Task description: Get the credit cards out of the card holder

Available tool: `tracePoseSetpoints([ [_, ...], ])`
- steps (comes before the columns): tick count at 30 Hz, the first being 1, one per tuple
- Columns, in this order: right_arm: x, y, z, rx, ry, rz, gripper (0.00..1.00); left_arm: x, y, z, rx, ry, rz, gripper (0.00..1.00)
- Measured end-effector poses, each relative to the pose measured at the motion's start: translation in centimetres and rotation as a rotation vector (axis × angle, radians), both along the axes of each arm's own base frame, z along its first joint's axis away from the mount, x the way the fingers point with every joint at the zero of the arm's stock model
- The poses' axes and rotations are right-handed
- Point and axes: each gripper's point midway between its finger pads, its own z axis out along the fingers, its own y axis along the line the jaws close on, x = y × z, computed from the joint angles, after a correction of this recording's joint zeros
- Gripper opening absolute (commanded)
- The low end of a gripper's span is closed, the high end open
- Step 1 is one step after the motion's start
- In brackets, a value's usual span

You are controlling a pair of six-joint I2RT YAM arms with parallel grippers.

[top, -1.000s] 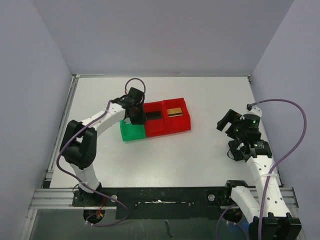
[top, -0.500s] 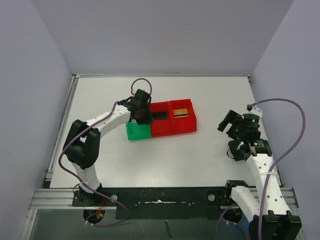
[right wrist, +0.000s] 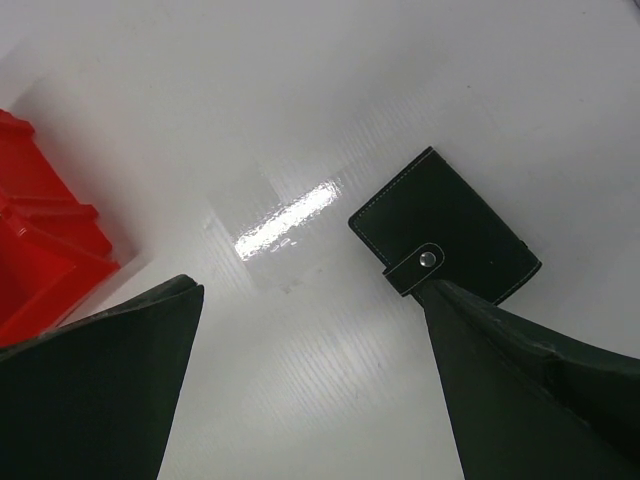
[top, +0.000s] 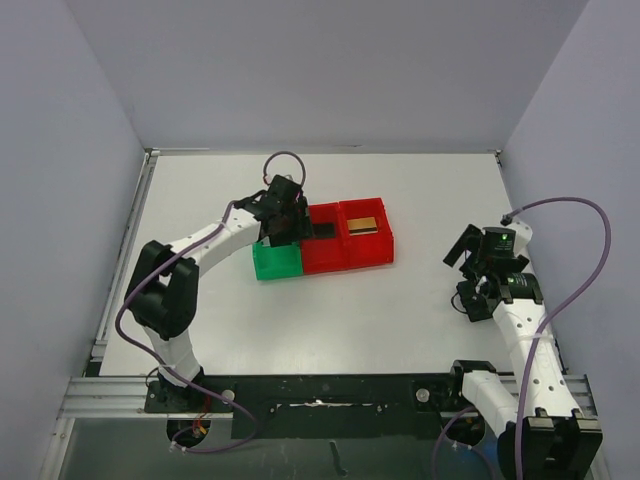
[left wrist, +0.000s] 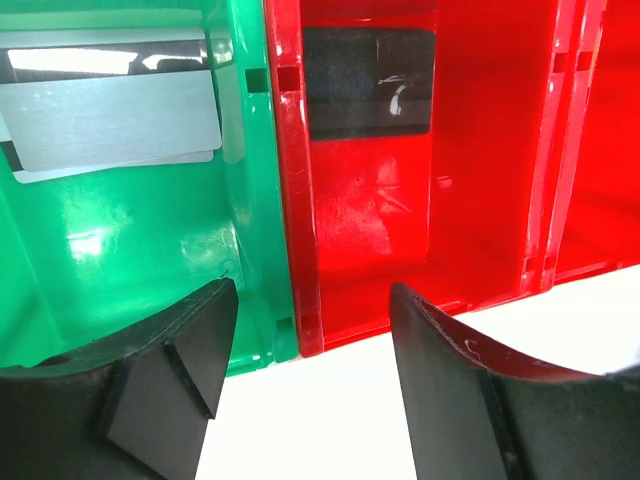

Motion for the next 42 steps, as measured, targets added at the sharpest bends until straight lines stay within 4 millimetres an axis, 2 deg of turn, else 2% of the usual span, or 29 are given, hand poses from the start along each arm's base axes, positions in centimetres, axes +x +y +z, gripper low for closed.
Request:
tracePoseSetpoints([
  [4, -0.6, -1.4, -0.5, -0.021, 0.029, -0.077, 0.98, 0.1, 0.2, 1.3, -0.001, -0.034, -0.006, 0.65],
  [8, -1.5, -3.8, -1.1, -0.034, 0.065, -0.202, 0.97, -0.4, 0.7, 4.7, -0.042, -0.116, -0.003, 0.69],
  [11, -2.4, -6.1, -1.8, -0.029, 0.096, -0.311, 0.98, -1.7, 1.6, 7.7, -0.094, -0.202, -0.004, 0.71],
  [14, -2.9, -7.8, -2.3, 0.018, 0.107, -0.38, 0.98, -3.5, 2.9, 9.9, -0.14, -0.273, 0.0, 0.73],
  [18, -3.4, -9.6, -3.3, 0.074, 0.124, -0.453, 0.98, -5.5, 5.0, 11.1, -0.17, -0.328, 0.022, 0.74],
  [21, -3.7, -10.5, -4.9, 0.106, 0.181, -0.487, 1.0, -6.3, 6.7, 11.7, -0.177, -0.353, 0.048, 0.73],
  [26, -2.4, -8.4, -7.8, 0.205, 0.216, -0.367, 0.97, -7.0, 9.0, 13.4, -0.168, -0.406, 0.071, 0.73],
  [29, -2.0, -7.0, -9.4, 0.223, 0.269, -0.302, 0.97, -7.7, 9.7, 13.9, -0.151, -0.42, 0.059, 0.73],
  [33, -1.2, -4.4, -11.1, 0.214, 0.339, -0.192, 0.88, -8.8, 10.5, 13.8, -0.114, -0.427, 0.028, 0.73],
  [36, -0.1, -1.8, -11.5, 0.154, 0.388, -0.068, 0.86, -9.5, 11.1, 13.1, -0.083, -0.433, 0.007, 0.73],
  [38, 0.6, 0.9, -11.6, 0.112, 0.405, 0.033, 0.82, -10.0, 11.8, 12.1, -0.048, -0.43, 0.002, 0.73],
  [42, 0.4, 5.0, -11.7, 0.046, 0.425, 0.158, 0.82, -10.9, 13.3, 9.4, 0.032, -0.397, 0.005, 0.73],
])
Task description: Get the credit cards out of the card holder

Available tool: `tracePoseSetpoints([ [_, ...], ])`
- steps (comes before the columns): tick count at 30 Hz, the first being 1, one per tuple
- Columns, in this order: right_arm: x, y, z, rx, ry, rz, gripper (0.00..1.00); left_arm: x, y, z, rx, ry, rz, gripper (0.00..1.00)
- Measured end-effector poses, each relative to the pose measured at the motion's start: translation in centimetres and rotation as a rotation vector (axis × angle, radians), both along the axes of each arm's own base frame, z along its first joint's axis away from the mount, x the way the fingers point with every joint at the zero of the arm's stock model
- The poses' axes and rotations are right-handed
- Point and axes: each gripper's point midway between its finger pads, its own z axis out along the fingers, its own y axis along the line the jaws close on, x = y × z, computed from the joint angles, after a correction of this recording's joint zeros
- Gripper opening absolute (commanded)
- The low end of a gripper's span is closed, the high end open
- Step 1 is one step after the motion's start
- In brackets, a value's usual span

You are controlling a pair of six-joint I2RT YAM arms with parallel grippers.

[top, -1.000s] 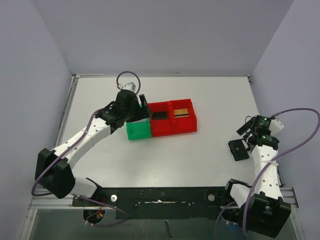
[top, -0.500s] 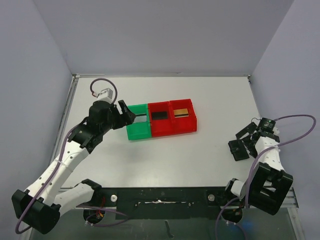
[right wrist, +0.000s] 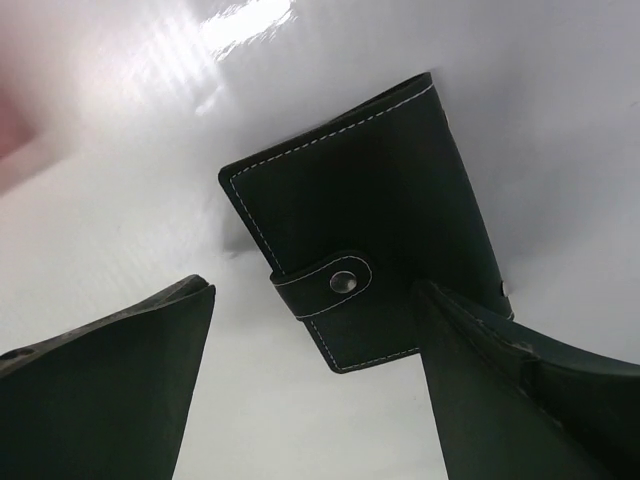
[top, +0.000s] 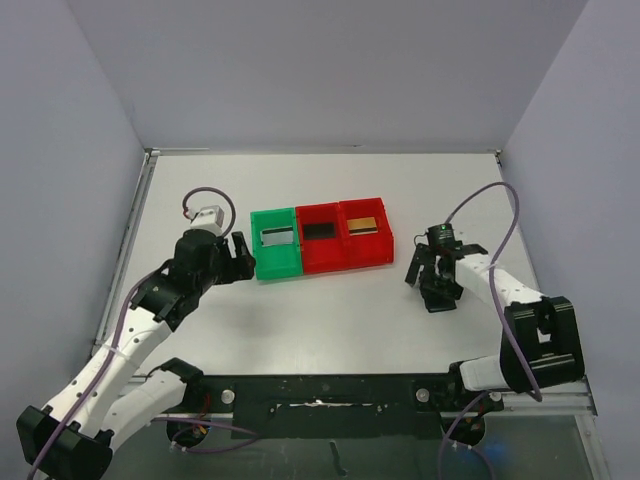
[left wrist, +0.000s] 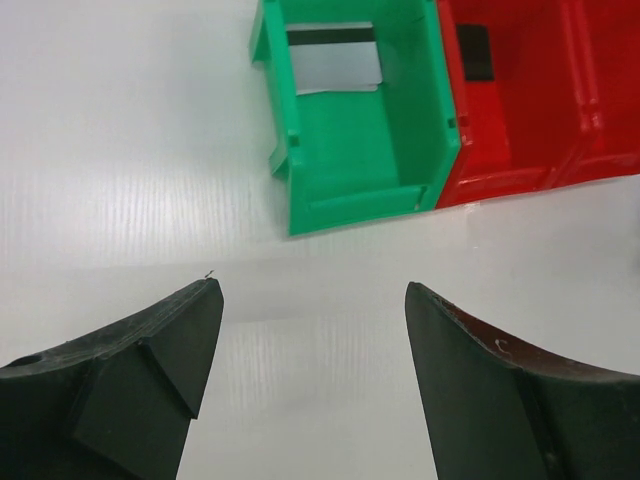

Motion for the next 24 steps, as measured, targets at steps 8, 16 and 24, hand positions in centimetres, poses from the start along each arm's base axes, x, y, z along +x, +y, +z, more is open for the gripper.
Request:
tracePoseSetpoints([
  [8, -1.1, 0.9, 4.4, -0.046, -0.111, 0.015, 0.91, -1.6, 1.8, -2.5, 0.064, 0.001, 0.012, 0.73],
  [16, 1.1, -5.2, 7.2, -0.059, -0.243, -0.214, 0.9, -1.1, 2.1, -1.7, 0.063, -0.036, 0.018, 0.73],
  [24, -0.2, -5.7, 1.4, 0.08, -0.088, -0.225, 0.88, -1.1, 2.1, -1.7, 0.063, -0.036, 0.02, 0.73],
])
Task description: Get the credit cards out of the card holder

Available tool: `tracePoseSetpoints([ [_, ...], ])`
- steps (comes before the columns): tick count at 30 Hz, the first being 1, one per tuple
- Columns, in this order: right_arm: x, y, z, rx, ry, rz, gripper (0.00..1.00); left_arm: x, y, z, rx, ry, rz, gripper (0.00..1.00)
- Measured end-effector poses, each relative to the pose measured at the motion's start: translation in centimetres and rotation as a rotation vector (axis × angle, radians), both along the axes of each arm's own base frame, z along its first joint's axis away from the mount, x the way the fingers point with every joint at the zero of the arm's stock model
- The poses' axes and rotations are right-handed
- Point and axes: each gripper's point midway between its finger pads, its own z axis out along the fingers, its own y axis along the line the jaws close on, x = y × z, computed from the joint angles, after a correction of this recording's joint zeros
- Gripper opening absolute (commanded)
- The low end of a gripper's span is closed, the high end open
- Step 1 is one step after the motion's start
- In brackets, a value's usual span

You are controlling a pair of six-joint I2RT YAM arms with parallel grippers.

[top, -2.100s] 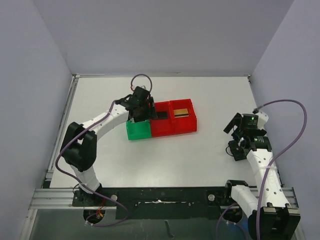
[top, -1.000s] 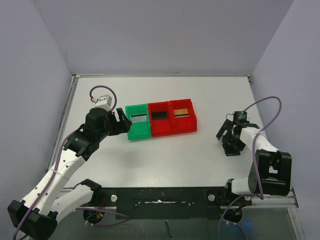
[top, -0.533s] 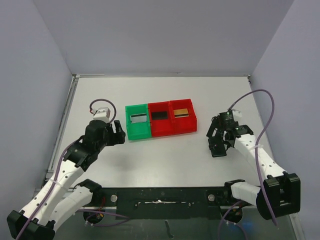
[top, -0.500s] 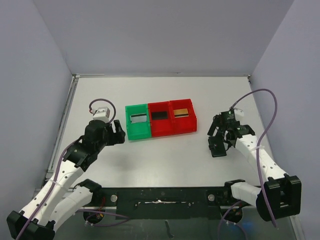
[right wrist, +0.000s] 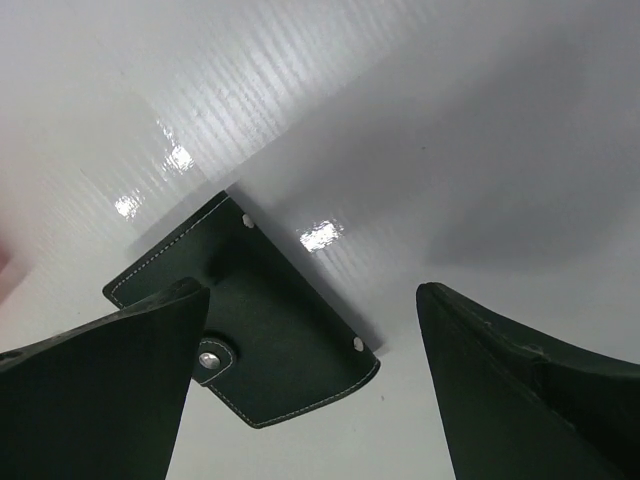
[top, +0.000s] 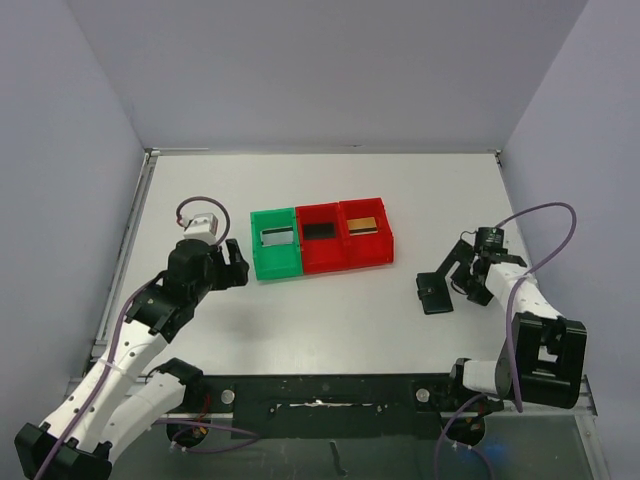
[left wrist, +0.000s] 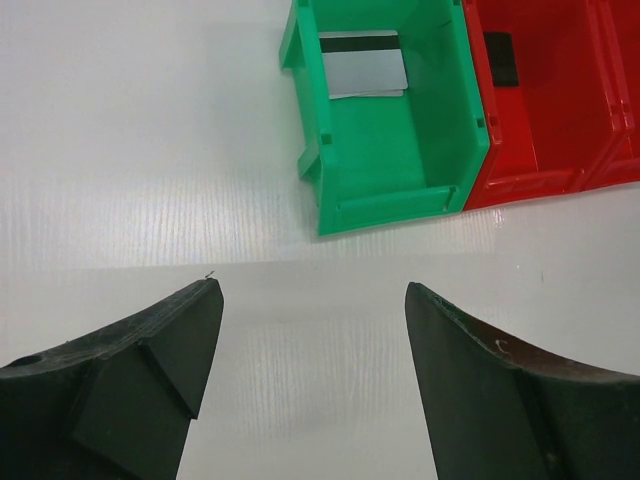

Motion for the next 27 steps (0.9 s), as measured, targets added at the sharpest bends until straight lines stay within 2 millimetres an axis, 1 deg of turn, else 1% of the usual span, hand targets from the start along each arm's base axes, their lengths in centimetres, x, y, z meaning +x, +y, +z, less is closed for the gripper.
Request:
tracePoseSetpoints([
  [5, -0.7, 2.6, -2.1, 0.064, 0.031, 0.083, 0.86, 0.3, 0.6, -0.1, -0.005, 0.005, 0.019, 0.73],
  [9, -0.3, 5.7, -2.4, 0.06, 0.017, 0.192, 0.84, 0.2, 0.4, -0.2, -0.012, 0.013, 0.006, 0.73],
  [12, -0.2, 8.9, -2.5, 0.031, 0.012, 0.3, 0.79, 0.2, 0.3, -0.2, -0.015, 0.015, 0.002, 0.73],
  [16, -0.1, 13.7, -2.4, -0.001, -0.001, 0.417, 0.77, 0.2, 0.3, -0.2, -0.015, 0.015, 0.001, 0.73],
  [17, -0.2, 15.0, -2.4, -0.014, -0.007, 0.442, 0.77, 0.2, 0.3, -0.2, -0.014, 0.016, 0.001, 0.73],
  [19, -0.6, 17.0, -2.4, -0.026, -0.011, 0.471, 0.77, 0.2, 0.3, -0.3, -0.013, 0.02, 0.001, 0.73],
  [23, -1.4, 21.2, -2.4, -0.042, -0.025, 0.479, 0.82, 0.3, 0.3, -0.7, -0.007, 0.035, 0.001, 0.73],
  [25, -2.1, 23.1, -2.3, -0.05, -0.026, 0.472, 0.86, 0.3, 0.3, -0.9, -0.005, 0.041, 0.003, 0.73],
  [27, -2.7, 24.7, -2.1, -0.07, -0.033, 0.468, 0.88, 0.4, 0.3, -1.0, -0.003, 0.046, 0.004, 0.73],
])
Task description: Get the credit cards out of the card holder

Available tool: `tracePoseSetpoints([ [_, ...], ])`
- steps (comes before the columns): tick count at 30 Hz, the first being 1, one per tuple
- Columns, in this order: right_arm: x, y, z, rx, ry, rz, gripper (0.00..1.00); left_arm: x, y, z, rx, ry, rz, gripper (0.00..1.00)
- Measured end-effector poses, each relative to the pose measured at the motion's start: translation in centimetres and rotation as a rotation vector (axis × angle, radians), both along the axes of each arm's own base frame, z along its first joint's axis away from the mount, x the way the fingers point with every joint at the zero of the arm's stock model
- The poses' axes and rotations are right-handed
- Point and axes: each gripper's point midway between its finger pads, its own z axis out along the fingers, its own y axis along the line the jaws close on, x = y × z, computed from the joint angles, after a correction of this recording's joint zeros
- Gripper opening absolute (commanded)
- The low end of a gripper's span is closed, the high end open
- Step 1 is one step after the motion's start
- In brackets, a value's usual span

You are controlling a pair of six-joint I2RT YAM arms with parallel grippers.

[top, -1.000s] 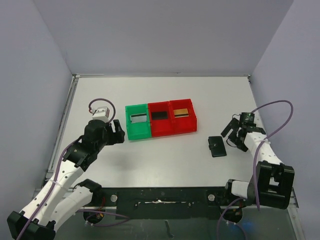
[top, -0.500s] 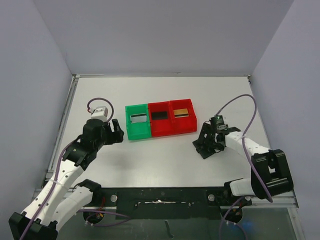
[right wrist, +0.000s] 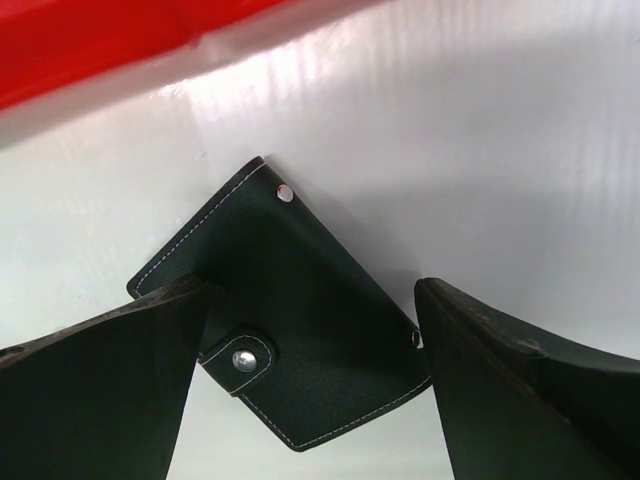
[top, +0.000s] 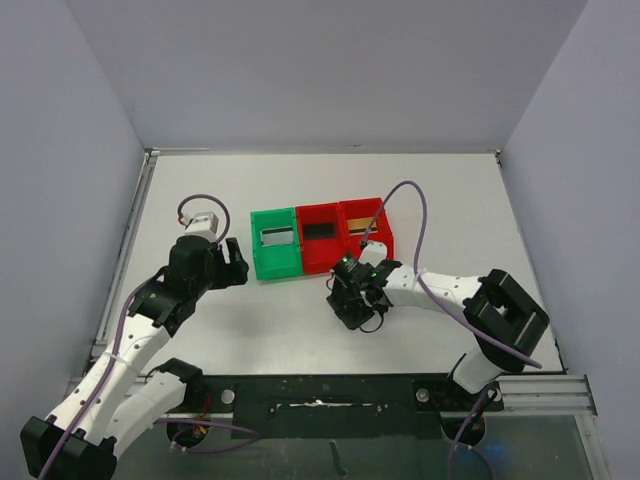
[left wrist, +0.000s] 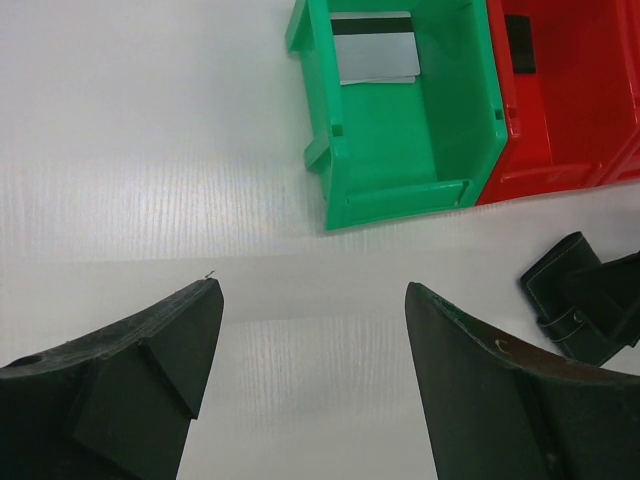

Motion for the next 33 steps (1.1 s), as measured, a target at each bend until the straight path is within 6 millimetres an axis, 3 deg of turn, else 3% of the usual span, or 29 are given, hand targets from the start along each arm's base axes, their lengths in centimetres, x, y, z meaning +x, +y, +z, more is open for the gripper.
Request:
tracePoseSetpoints([
  [5, -1.7, 2.0, 0.3, -0.014, -0.003, 0.0, 0.91, 0.1, 0.0, -0.3, 0.005, 0.011, 0.002, 0.73],
  [10, -3.1, 1.0, 1.0, -0.006, 0.002, 0.007, 0.92, 0.1, 0.1, -0.5, 0.008, 0.017, 0.003, 0.73],
  [17, -3.8, -0.1, 4.7, 0.08, -0.071, 0.023, 0.9, 0.1, 0.2, -0.5, 0.013, 0.015, 0.011, 0.73],
  [20, -4.6, -0.5, 4.7, 0.111, -0.064, 0.026, 0.85, 0.1, 0.2, -0.4, 0.013, 0.014, 0.011, 0.73],
  [24, -6.9, -0.5, 3.3, 0.199, -0.02, 0.022, 0.82, 0.1, 0.0, -0.3, 0.003, 0.013, 0.0, 0.73],
  [28, -9.0, -0.1, 1.7, 0.31, 0.013, 0.002, 0.82, 0.0, -1.7, 0.2, -0.079, 0.005, -0.054, 0.72],
  [33, -9.0, 0.0, 0.8, 0.387, 0.01, -0.082, 0.8, -0.6, -7.7, -0.4, -0.313, 0.03, -0.231, 0.72],
])
